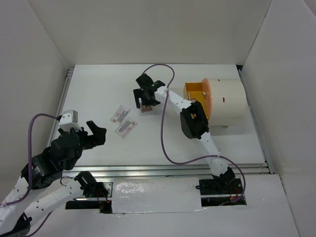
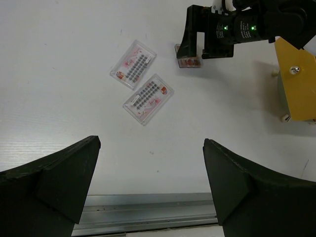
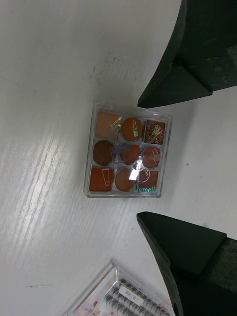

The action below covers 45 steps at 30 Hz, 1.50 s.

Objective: Organize the makeup

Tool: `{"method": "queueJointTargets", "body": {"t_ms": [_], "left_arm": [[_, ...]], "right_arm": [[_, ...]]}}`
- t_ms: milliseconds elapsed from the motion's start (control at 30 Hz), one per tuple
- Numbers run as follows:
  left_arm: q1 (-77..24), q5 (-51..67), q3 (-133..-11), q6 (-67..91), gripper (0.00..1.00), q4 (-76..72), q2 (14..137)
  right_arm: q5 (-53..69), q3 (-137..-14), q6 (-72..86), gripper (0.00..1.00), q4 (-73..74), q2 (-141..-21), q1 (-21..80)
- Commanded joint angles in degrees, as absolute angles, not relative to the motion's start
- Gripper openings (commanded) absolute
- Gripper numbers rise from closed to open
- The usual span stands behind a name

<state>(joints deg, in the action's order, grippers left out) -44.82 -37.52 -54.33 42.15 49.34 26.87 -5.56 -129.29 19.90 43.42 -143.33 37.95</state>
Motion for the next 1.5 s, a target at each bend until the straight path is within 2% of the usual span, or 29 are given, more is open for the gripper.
{"method": "queueJointTargets", "body": {"t_ms": [0, 267, 467, 900, 1000, 1067, 1167, 1300, 1467], "left_arm": [[-45.0, -37.9, -54.5, 41.5, 1.0, 47.5, 27.2], [-45.0, -38.0, -54.6, 41.4, 0.99, 47.6, 26.8], [-45.1, -38.2, -54.5, 41.7, 0.99, 47.6, 25.1], [-45.0, -38.2, -54.6, 41.3, 0.99, 47.5, 24.8], [-45.0, -38.2, -54.4, 41.3, 0.99, 47.4, 24.3], [-45.1, -38.3, -54.5, 41.3, 0.99, 47.4, 24.3], [-45.1, -38.3, -54.5, 41.3, 0.99, 47.4, 24.8], [-45.1, -38.1, -54.6, 41.0, 0.99, 47.4, 25.6], [-45.0, -38.1, -54.6, 41.0, 0.99, 47.4, 25.8]], "right_arm": [[-9.1, -132.8, 20.0, 0.93, 47.5, -144.9, 38.8], [-7.1, -134.5, 19.6, 0.92, 51.1, -145.9, 38.8], [-6.0, -136.8, 17.9, 0.83, 52.9, -147.4, 38.7], [-4.2, -139.3, 17.1, 0.81, 55.4, -148.8, 38.8], [-4.6, -139.7, 16.8, 0.71, 55.7, -148.8, 39.0], [-5.1, -136.6, 16.9, 0.64, 53.4, -146.8, 39.1], [-7.9, -129.3, 17.4, 0.6, 49.2, -142.5, 39.9], [-10.3, -118.4, 17.8, 0.58, 44.0, -134.7, 41.2], [-9.1, -110.7, 18.3, 0.57, 38.8, -121.0, 42.9]]}}
